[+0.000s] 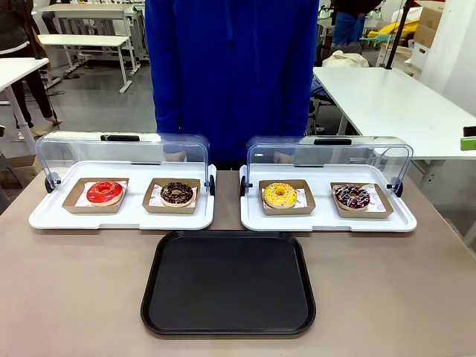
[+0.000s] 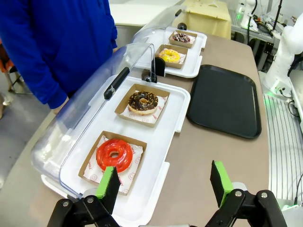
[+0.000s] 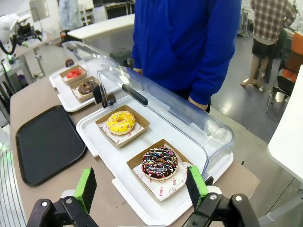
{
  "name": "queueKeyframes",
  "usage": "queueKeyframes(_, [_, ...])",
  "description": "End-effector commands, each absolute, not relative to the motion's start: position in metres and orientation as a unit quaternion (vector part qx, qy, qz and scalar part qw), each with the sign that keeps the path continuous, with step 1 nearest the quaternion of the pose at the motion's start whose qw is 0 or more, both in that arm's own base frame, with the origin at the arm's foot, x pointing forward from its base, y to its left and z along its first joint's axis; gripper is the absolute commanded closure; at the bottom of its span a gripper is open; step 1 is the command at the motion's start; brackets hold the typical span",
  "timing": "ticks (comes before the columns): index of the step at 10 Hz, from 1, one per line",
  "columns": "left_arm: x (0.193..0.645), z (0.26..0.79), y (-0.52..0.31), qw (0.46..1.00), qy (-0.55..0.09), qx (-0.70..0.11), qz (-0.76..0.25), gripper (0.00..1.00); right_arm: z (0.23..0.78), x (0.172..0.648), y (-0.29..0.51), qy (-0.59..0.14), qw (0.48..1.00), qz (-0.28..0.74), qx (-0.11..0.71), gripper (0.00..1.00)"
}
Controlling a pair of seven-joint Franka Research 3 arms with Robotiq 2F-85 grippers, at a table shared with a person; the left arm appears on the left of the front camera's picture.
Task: Move the third donut from the left to the tray.
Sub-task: Pick up the Paper togo box containing the Donut indicated by the person and place it on the Handle tray.
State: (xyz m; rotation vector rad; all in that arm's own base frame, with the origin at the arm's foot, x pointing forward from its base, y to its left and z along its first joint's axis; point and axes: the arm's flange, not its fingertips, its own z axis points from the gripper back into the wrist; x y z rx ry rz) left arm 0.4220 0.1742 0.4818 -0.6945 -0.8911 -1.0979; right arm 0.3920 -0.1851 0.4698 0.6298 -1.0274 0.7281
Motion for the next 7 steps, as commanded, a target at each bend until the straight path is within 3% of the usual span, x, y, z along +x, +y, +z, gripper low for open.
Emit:
queueKeyframes(1, [0.4216,0.4821,0.1745,0.7,-0.406,-0.317,-0.495,0.0,0.4694,0.3964,-0.1852,-0.49,0.75,0.34,0.287,0.0])
queueKeyframes(7, [0.4216,0.4821,0.1745,0.7,-0.406,-0.317,-0.495,0.0,0.4694,0.3964,-0.1852,-0.49,0.75,0.34,0.287,0.0])
